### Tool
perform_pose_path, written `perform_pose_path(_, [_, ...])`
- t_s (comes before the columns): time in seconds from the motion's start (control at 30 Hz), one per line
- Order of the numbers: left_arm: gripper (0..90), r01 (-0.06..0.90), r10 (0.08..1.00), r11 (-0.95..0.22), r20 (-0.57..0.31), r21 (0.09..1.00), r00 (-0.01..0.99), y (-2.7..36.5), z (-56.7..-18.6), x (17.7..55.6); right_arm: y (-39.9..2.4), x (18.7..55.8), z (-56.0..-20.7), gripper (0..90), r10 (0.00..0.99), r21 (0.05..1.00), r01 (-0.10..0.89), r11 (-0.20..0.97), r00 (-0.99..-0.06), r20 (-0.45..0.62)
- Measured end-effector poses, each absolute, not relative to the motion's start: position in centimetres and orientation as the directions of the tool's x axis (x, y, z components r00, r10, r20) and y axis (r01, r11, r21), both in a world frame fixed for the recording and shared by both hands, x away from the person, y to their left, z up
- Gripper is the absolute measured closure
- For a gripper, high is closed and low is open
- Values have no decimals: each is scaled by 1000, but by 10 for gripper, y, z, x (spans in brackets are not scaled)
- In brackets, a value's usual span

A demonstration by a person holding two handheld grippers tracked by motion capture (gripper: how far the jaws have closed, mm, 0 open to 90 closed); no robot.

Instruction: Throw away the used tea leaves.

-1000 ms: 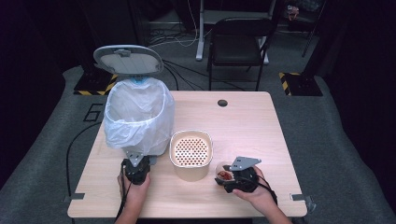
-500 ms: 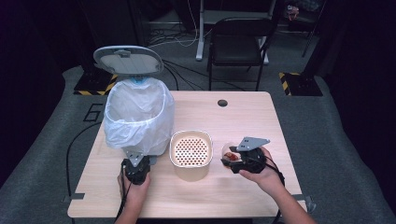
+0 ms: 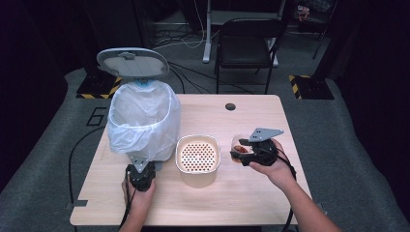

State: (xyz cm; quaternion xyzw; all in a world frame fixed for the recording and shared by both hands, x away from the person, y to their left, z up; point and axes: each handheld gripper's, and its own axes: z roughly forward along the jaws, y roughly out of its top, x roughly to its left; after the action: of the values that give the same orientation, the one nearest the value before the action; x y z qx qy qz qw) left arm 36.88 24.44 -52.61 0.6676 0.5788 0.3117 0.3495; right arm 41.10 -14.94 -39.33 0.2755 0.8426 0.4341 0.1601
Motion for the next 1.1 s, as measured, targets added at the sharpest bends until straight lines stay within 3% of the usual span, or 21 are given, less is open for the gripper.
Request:
perform_pose_path(0.57, [757, 549, 992, -76, 5, 832, 130, 244, -527, 369, -133, 442, -369, 401, 568, 814, 249, 525, -815, -117])
perform_pose_path(1.1, [758, 544, 992, -77, 7, 835, 130, 243, -527, 369, -113, 470, -346, 403, 538, 829, 215, 517, -835, -119])
